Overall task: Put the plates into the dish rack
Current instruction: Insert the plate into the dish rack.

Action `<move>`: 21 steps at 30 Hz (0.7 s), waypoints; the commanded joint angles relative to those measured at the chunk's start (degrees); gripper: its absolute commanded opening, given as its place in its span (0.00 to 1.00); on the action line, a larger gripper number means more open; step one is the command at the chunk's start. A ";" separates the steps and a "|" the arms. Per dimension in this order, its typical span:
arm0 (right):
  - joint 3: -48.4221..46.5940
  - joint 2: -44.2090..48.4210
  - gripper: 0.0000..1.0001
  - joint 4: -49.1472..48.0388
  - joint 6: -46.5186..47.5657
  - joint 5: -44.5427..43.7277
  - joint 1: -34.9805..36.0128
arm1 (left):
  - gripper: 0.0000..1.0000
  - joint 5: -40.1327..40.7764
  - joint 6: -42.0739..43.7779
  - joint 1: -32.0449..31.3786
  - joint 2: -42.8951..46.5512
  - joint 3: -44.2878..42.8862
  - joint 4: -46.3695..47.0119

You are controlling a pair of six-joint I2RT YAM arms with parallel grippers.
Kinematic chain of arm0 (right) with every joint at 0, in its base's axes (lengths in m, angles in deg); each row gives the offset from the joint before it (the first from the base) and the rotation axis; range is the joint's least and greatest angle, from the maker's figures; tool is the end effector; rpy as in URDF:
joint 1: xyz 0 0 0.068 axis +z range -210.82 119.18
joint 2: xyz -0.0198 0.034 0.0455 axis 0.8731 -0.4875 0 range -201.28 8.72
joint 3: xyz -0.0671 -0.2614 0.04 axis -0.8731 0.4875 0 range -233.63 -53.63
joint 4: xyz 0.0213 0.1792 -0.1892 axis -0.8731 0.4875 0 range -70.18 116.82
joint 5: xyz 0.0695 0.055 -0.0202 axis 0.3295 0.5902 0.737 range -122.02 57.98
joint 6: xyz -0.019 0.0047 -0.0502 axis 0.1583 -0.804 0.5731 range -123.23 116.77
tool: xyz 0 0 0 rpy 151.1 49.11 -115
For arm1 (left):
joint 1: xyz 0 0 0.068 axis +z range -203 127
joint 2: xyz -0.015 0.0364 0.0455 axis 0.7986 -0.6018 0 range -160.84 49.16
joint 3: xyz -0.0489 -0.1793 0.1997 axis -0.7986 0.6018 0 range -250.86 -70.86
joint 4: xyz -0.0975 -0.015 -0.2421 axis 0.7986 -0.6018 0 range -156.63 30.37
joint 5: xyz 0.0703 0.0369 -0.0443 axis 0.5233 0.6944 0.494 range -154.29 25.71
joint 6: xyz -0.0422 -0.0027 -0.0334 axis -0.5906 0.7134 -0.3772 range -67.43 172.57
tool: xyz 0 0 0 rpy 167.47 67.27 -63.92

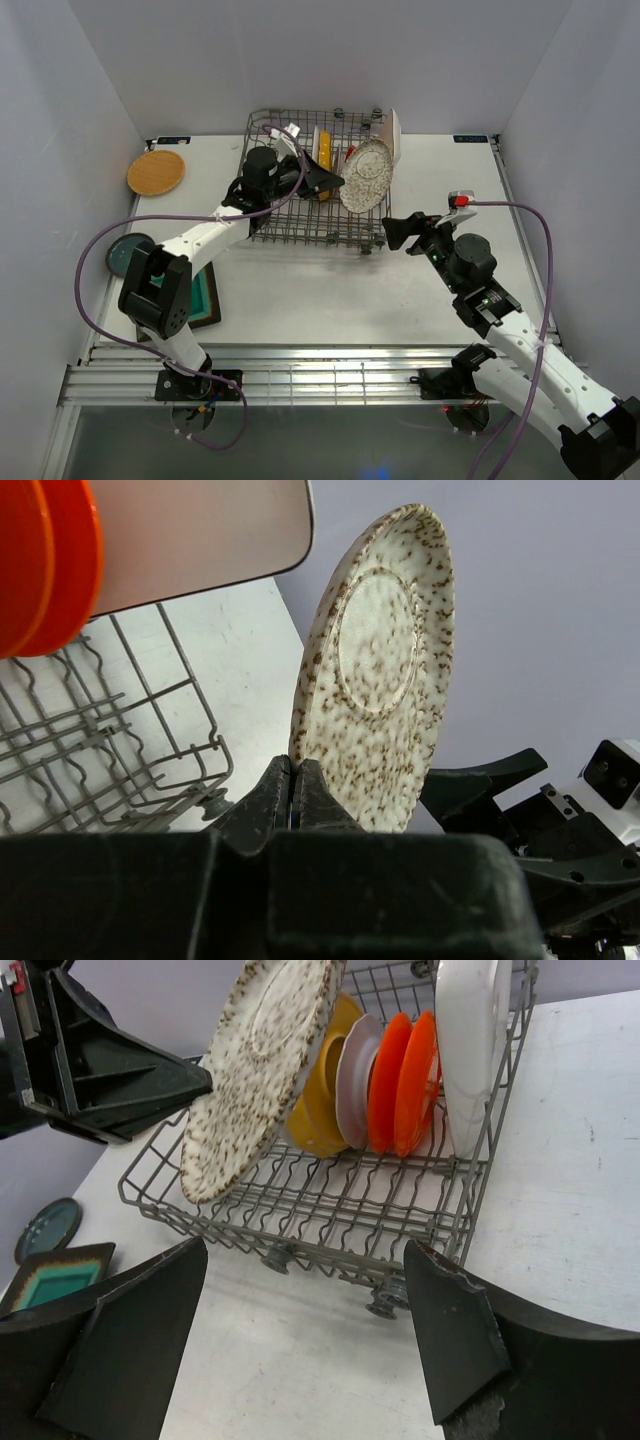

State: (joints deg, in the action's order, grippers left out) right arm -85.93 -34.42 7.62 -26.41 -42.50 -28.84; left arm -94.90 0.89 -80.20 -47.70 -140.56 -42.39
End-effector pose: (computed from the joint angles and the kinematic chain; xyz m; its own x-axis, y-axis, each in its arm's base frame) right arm 0.1631 0.0942 0.3094 -0.1257 0.3779 -0.9173 -0.3449 0.8503 0.3976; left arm 0.3474 -0.1990 0.2991 -0.7538 -0.3718 -0.5418 0.4001 0.3944 -0.8273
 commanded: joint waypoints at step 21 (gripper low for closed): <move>2.41 4.81 0.78 -4.14 -8.73 12.49 -13.00 | 0.00 -0.33 0.79 -8.83 3.17 0.87 6.58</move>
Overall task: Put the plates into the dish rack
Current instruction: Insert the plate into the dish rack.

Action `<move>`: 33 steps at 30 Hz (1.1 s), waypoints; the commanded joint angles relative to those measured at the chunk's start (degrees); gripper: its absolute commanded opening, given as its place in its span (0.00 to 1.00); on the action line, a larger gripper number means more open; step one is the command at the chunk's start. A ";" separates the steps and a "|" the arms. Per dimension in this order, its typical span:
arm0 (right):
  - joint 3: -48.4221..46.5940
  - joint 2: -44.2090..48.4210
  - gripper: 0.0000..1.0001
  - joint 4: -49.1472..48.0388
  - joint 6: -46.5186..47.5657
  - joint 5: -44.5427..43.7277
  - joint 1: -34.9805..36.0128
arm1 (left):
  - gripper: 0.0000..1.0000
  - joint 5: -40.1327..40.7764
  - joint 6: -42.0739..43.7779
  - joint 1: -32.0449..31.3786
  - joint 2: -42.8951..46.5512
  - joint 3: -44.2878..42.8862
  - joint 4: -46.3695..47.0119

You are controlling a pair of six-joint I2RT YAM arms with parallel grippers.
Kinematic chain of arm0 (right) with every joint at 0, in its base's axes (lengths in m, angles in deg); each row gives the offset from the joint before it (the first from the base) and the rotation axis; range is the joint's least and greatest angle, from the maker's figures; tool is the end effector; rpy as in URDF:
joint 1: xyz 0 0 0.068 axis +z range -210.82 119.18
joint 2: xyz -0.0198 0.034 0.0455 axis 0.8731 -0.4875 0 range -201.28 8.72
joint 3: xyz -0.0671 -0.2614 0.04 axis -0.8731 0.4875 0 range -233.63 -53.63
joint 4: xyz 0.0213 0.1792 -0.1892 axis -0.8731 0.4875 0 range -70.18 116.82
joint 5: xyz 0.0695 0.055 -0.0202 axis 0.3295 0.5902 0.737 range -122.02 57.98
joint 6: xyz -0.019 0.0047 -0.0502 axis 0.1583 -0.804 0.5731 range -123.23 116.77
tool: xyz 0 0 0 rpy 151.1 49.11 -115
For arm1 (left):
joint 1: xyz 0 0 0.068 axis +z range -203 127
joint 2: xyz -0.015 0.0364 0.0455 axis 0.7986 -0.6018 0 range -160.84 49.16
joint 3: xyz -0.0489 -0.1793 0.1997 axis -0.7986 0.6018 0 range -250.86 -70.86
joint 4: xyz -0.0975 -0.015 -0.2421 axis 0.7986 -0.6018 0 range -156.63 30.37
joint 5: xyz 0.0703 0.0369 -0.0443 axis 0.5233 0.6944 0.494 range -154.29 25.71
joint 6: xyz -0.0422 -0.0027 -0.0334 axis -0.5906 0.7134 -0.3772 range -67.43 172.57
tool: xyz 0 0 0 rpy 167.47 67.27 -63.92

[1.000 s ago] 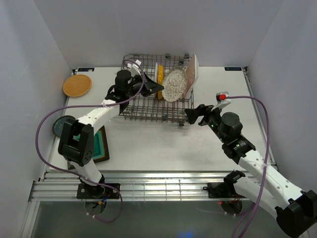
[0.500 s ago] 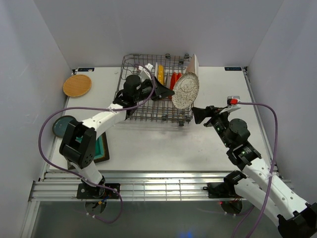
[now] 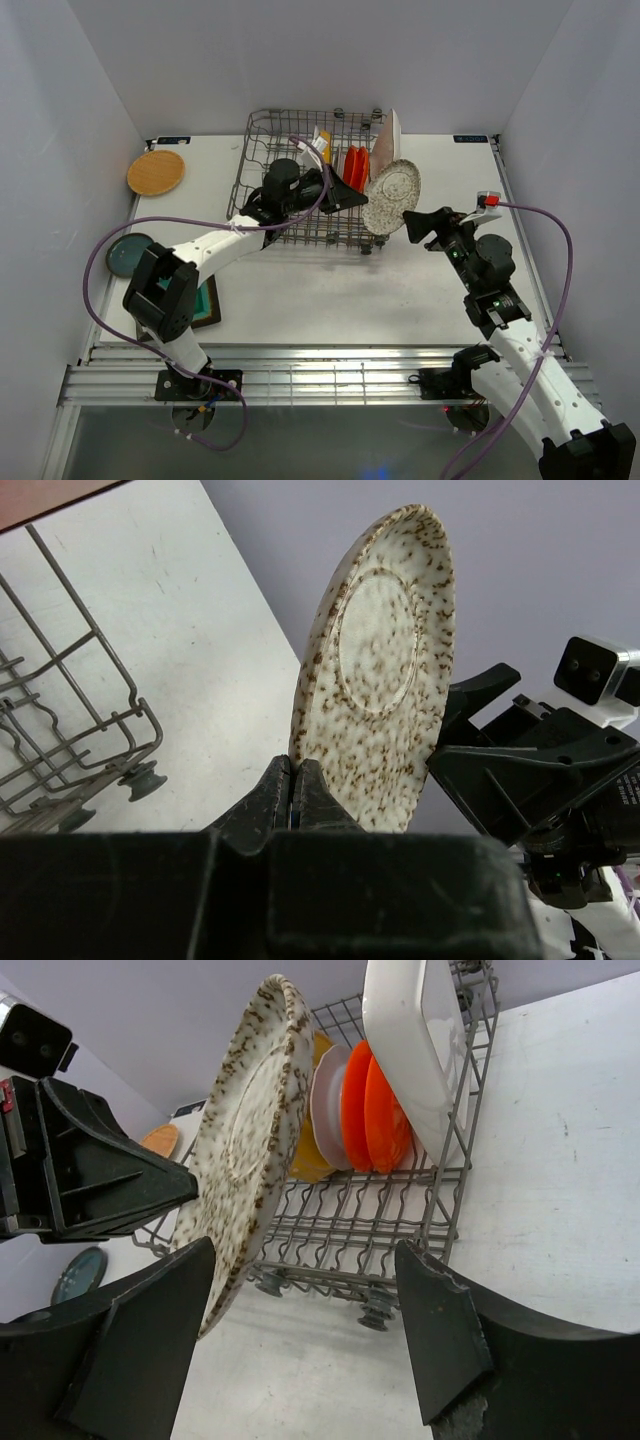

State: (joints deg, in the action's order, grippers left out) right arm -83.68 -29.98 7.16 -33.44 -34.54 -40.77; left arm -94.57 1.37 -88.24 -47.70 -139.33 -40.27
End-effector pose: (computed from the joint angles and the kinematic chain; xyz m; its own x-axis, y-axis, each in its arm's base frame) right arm 0.1645 0.0583 0.3087 -0.0948 0.5006 -0.8605 -0.2935 0.8119 0.5047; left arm 0.3155 -0.2449 0.2955 -0.7857 -0.2690 -0.5570 0.4670 0.3326 -0.8193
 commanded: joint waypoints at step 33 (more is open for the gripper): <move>1.65 3.63 0.08 -4.56 -2.92 4.11 -1.77 | 0.47 0.84 4.00 -4.31 0.00 0.17 4.03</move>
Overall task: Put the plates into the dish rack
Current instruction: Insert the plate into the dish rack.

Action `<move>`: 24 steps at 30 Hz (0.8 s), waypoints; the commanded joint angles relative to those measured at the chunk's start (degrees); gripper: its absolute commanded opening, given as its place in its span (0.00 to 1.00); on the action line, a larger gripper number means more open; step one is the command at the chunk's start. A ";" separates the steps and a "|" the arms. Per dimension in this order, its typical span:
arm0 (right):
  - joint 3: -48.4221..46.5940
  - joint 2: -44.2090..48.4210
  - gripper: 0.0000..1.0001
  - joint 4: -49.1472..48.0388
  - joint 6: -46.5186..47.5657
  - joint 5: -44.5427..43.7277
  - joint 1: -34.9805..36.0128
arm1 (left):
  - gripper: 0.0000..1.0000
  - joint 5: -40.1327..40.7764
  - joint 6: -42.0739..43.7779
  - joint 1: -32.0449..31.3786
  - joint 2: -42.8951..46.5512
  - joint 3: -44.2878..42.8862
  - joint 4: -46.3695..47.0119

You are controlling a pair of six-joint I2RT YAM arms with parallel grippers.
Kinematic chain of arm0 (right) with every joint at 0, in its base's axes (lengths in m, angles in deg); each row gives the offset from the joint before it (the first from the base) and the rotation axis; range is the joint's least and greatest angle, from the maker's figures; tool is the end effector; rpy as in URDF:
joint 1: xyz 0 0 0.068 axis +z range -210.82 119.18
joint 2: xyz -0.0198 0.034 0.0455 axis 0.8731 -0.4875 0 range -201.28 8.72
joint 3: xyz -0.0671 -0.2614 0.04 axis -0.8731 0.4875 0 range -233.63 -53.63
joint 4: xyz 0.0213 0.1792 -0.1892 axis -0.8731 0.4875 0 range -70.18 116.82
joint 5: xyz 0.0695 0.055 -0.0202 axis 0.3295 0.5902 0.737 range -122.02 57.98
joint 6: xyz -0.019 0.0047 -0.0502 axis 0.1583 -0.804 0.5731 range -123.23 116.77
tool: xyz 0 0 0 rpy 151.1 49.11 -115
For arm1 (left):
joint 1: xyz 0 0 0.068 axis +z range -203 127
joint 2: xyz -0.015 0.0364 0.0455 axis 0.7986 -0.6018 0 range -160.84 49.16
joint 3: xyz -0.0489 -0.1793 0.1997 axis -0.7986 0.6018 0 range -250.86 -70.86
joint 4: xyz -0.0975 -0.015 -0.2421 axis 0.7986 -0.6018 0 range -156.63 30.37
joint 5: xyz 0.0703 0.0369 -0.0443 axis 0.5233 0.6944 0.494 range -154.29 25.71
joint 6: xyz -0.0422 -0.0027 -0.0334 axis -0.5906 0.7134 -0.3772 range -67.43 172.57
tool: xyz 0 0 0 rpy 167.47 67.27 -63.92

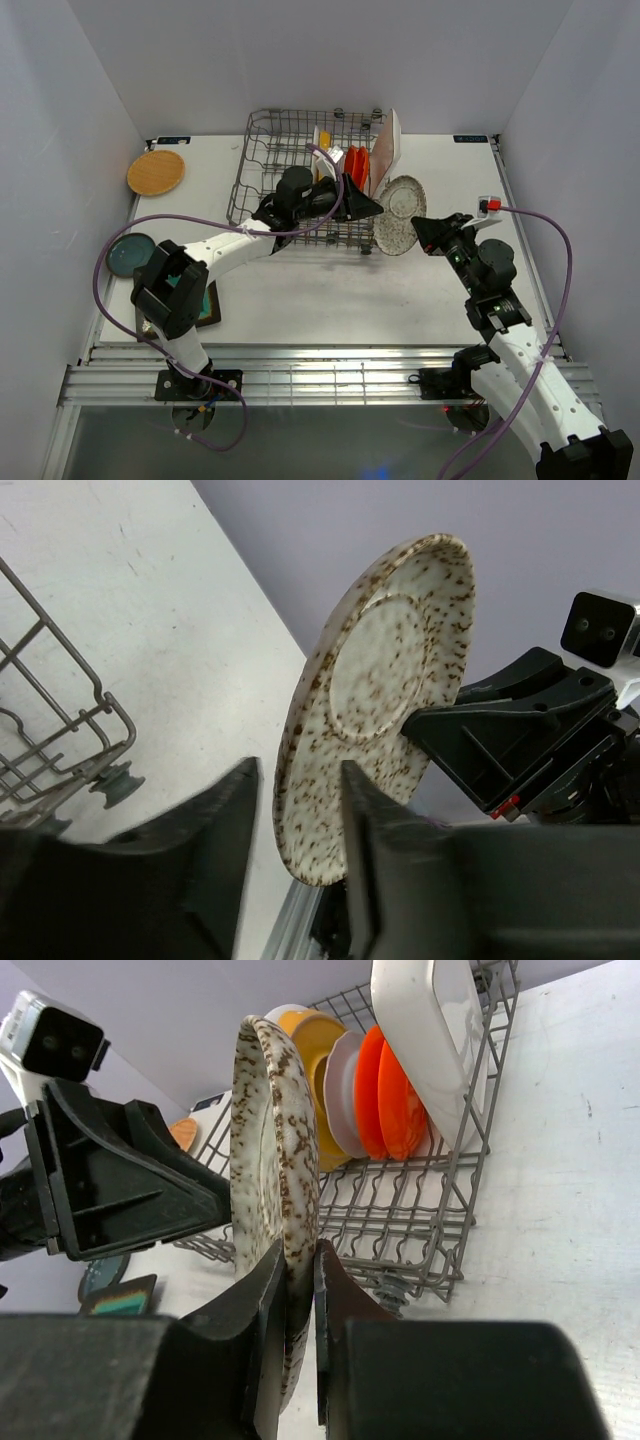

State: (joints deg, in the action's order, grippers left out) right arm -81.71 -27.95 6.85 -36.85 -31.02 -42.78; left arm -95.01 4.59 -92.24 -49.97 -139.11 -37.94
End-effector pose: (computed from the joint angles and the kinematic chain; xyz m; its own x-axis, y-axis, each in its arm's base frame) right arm 0.1603 0.0528 0.3022 -0.1201 0.5432 -0.8310 -0.3119 0.7740 0.5510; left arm 0.3031 -0.2711 0.2832 -0.7771 -0.1900 -0.6001 0.5334 0.3074 -0.7881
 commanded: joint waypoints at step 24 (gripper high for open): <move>-24.73 -12.72 0.08 21.66 -4.95 -9.70 0.24 | 0.76 25.88 33.90 -3.64 15.90 4.53 0.98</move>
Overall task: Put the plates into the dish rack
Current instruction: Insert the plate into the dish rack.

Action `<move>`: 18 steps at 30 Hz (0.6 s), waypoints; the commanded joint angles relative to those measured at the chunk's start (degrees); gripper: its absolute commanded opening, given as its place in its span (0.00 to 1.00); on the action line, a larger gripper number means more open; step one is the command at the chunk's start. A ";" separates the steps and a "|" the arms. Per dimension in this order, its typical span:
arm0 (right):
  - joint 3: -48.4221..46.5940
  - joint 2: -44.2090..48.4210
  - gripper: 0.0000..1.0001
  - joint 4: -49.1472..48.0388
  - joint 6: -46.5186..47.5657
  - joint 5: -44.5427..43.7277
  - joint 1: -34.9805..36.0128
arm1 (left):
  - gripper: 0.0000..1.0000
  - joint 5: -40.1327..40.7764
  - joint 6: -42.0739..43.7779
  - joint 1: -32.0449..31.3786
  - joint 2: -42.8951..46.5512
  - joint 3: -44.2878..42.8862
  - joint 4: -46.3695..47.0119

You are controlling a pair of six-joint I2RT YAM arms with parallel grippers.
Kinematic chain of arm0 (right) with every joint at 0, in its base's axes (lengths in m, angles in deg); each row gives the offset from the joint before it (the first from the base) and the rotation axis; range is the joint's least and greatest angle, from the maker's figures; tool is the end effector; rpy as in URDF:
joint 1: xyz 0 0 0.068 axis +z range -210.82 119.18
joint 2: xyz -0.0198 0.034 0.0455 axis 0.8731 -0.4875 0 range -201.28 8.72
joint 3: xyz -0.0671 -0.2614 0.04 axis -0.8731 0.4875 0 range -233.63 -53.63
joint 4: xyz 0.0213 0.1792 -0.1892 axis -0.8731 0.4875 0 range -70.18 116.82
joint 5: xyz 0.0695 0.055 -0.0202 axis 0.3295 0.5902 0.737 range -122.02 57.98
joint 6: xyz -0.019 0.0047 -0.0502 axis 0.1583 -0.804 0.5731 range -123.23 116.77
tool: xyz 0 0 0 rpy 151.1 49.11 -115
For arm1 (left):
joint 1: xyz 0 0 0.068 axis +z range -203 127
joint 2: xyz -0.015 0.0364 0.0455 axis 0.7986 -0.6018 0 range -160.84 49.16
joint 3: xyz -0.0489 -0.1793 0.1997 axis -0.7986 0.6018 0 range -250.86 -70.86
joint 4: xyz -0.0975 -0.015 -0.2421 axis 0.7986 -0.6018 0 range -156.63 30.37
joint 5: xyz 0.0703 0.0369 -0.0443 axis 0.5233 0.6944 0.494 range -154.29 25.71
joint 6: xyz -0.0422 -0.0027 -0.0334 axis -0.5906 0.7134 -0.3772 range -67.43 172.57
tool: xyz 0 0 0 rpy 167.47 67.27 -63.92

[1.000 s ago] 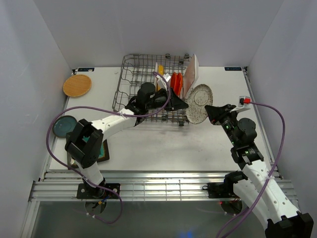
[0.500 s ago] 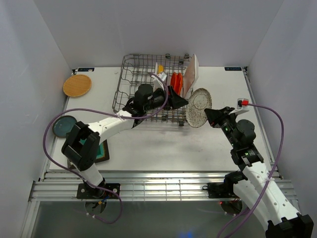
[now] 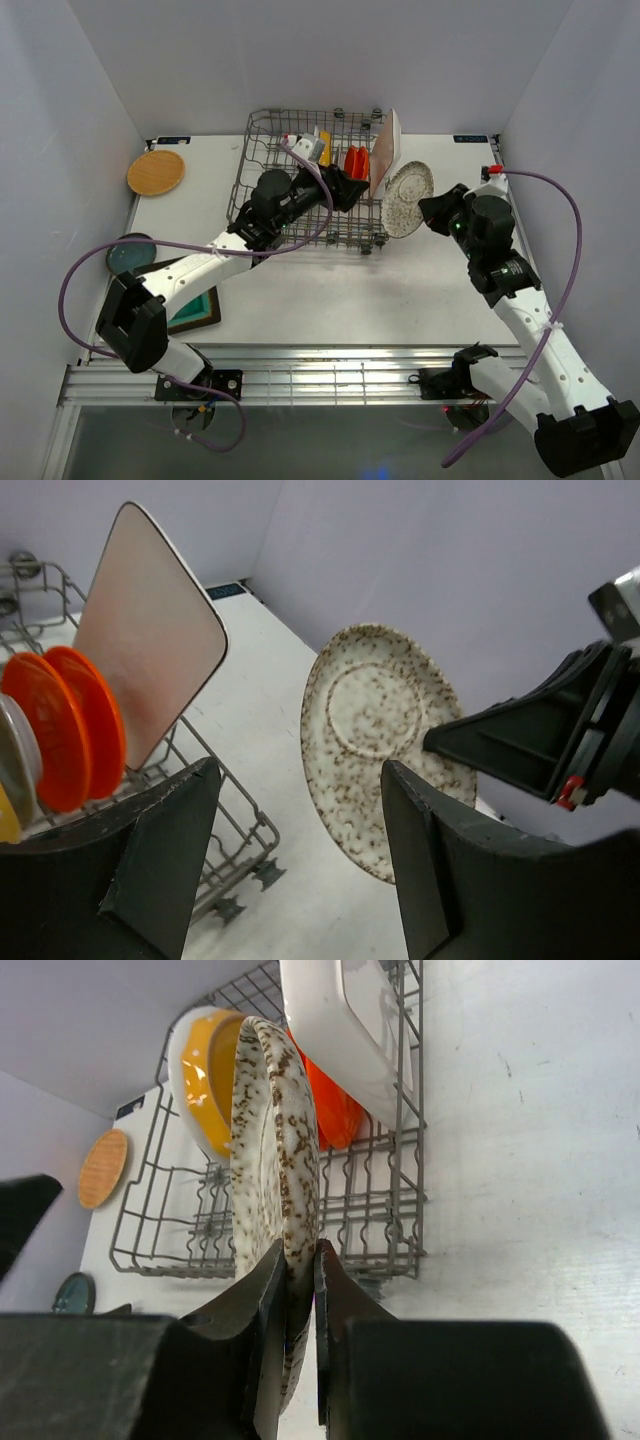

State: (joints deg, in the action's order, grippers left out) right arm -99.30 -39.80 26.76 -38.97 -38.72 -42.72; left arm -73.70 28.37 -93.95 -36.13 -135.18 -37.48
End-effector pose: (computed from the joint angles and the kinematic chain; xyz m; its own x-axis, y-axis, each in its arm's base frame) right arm 0.1920 0.0583 0.3404 -0.2475 0.5295 -0.8114 -0.0674 0.8260 0.5596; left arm 0.2663 -0.2388 0.3472 -0.3016 -0.2738 -0.9133 0.7086 0.5765 -0.4069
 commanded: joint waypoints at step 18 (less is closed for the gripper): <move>-24.38 -10.64 0.08 15.56 -7.32 -4.20 0.17 | 0.78 16.53 53.90 -19.60 7.34 10.43 10.45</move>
State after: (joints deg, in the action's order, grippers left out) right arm -119.98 -51.25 45.49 -44.92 -41.38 -42.69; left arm -59.16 73.98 -112.37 -31.83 -126.46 -29.94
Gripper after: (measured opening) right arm 0.159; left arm 0.781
